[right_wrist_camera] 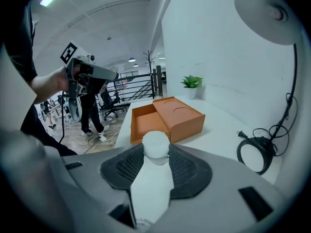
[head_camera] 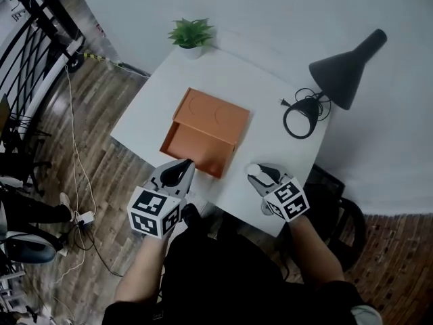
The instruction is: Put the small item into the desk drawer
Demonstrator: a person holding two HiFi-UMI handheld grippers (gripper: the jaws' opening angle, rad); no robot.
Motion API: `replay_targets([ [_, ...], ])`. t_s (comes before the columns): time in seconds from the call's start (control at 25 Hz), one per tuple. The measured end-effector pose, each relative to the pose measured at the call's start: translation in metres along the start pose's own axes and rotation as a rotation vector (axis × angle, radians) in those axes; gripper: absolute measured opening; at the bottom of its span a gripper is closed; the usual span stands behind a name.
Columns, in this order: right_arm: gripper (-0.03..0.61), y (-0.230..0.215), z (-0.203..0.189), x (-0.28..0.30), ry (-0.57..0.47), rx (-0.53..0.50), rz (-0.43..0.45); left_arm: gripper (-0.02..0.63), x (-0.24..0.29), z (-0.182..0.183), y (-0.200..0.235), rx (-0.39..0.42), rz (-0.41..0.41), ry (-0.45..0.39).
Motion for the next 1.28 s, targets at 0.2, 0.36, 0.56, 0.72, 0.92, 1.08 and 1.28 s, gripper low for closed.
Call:
replay_targets([
  [0.2, 0.16, 0.009, 0.04, 0.008, -0.034, 0.003, -0.024, 0.025, -0.012, 0.011, 0.035, -0.001, -0.004, -0.036],
  [0.36, 0.16, 0.022, 0.076, 0.023, -0.054, -0.007, -0.033, 0.025, -0.021, 0.015, 0.065, 0.007, -0.022, -0.047],
  [0.56, 0.16, 0.041, 0.117, 0.044, -0.086, -0.018, -0.042, 0.025, -0.039, 0.012, 0.104, 0.0, -0.03, -0.055],
  [0.72, 0.16, 0.055, 0.143, 0.062, -0.094, -0.033, -0.06, 0.025, -0.053, 0.009, 0.137, -0.012, -0.03, -0.066],
  [0.92, 0.16, 0.076, 0.164, 0.076, -0.104, -0.037, -0.065, 0.025, -0.069, 0.005, 0.164, -0.009, -0.045, -0.07],
  [1.08, 0.16, 0.092, 0.172, 0.085, -0.093, -0.039, -0.062, 0.025, -0.074, 0.004, 0.177, -0.001, -0.055, -0.066],
  [1.28, 0.16, 0.092, 0.172, 0.098, -0.092, -0.03, -0.041, 0.025, -0.063, 0.001, 0.177, 0.001, -0.073, -0.043],
])
Point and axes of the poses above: the fingertips, and each gripper's own axes: x forward along the fingers, y to its left, z out of its top, the point moved 5 cm from there along -x, backward along the fingers, and after that the axes turned 6 degrees about z, right-handed, at the moved point
